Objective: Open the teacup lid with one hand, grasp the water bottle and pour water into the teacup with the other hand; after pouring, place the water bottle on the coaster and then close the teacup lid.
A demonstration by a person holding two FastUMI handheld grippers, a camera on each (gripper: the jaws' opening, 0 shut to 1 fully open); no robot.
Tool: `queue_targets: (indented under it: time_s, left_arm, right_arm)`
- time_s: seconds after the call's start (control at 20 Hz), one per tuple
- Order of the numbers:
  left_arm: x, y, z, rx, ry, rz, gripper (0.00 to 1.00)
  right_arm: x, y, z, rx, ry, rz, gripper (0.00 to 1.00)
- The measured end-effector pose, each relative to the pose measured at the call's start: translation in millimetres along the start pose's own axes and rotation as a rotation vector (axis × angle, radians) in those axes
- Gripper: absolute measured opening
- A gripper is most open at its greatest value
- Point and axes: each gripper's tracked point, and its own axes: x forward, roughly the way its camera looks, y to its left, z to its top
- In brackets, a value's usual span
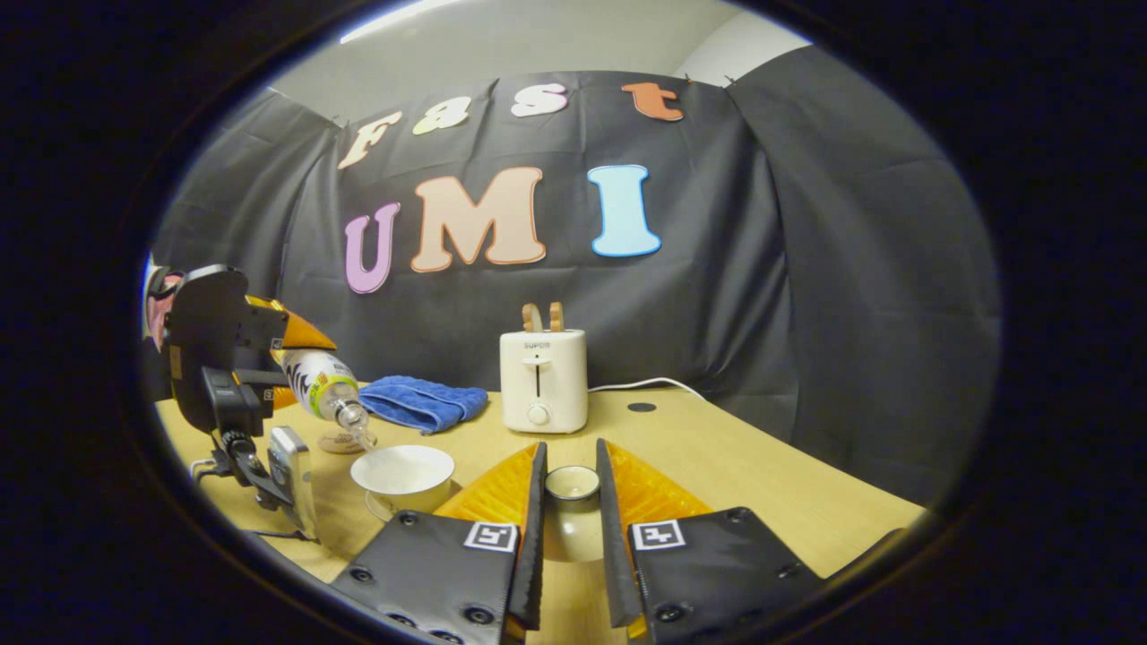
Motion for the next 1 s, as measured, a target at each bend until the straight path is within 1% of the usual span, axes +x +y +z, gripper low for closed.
queue_targets:
  time_s: [0.4,0.65,0.85,0.9,1.0]
  left_arm:
    - [0.5,32.7,-3.2,0.117,0.005,0.041,0.49]
    - [-0.7,43.9,-3.0,0.167,0.009,0.063,0.49]
    - [-1.4,44.3,-1.5,0.177,0.007,0.066,0.51]
    - [-0.8,43.4,-1.2,0.169,0.005,0.063,0.49]
    - [-0.1,42.0,-0.5,0.124,-0.007,0.059,0.49]
  right_arm:
    - [0.4,0.5,-0.7,0.0,0.0,0.003,0.31]
    - [0.6,1.1,-0.7,0.0,0.0,0.006,0.31]
    - [1.2,1.2,-1.1,0.0,0.0,0.008,0.31]
    - [1.2,1.6,-0.8,0.0,0.0,0.008,0.31]
    - [1.4,1.2,-0.3,0.0,0.001,0.008,0.31]
